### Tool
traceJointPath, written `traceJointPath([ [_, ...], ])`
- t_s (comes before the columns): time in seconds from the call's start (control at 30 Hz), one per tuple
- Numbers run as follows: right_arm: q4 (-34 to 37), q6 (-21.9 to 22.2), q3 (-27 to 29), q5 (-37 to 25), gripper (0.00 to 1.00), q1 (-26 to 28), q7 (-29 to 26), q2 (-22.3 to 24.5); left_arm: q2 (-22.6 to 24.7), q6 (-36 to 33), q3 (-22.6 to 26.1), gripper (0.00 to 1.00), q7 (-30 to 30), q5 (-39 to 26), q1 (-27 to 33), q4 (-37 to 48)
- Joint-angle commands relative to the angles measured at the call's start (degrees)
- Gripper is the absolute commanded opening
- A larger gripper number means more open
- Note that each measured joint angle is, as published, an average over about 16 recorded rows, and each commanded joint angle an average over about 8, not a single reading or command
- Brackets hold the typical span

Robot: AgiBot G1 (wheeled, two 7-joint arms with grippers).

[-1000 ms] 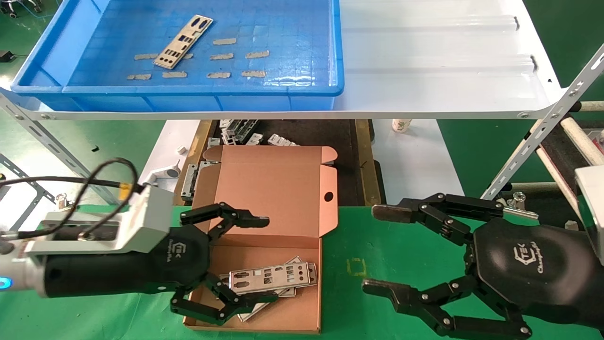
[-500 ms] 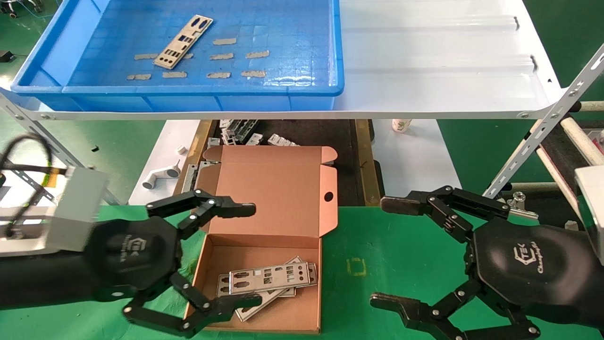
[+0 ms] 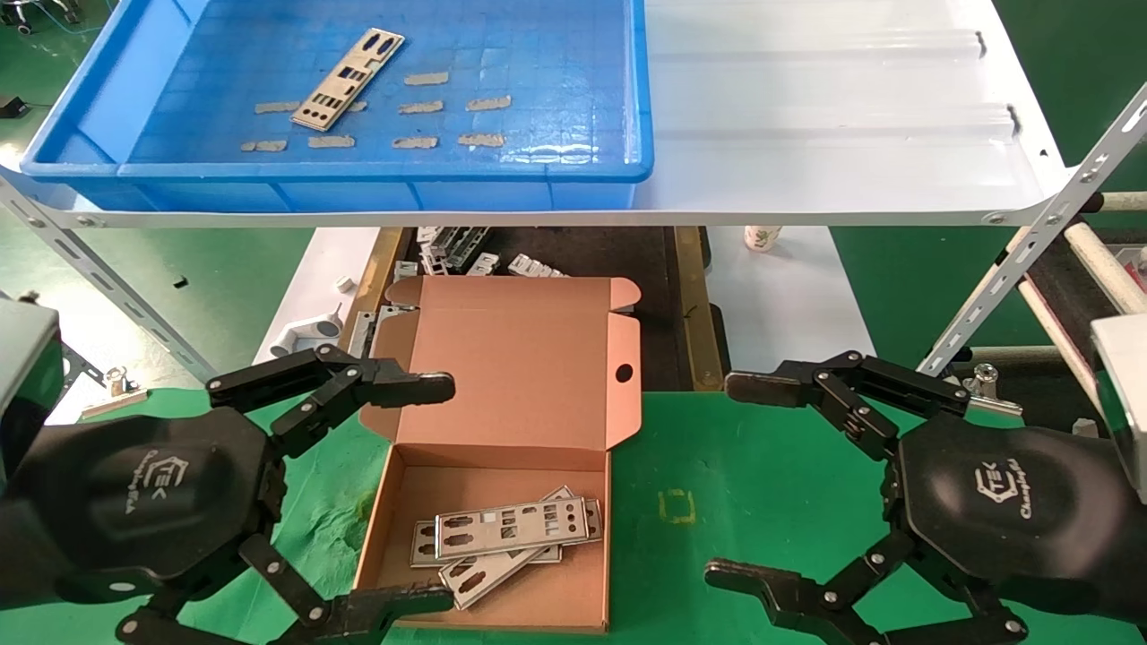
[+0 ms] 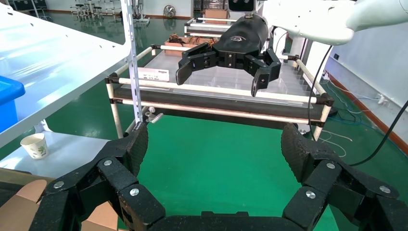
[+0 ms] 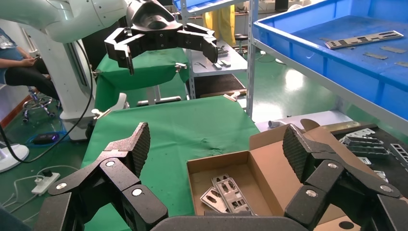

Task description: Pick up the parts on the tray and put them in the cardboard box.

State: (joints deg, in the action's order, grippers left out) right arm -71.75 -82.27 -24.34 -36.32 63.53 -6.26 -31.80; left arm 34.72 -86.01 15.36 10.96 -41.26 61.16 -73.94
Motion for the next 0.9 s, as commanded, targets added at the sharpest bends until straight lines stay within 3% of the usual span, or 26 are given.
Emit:
traceJointPath([
  [0.03,0.0,0.0,0.0,0.0,1.0,0.0,0.0,0.0,-0.2,-0.2,-0.4,1.0,0.1,0.3,-0.2,-0.2],
  [0.9,0.0,0.0,0.0,0.0,1.0,0.0,0.0,0.0,0.2,0.3,0.6,1.0,-0.2,-0.5,0.3,0.3],
])
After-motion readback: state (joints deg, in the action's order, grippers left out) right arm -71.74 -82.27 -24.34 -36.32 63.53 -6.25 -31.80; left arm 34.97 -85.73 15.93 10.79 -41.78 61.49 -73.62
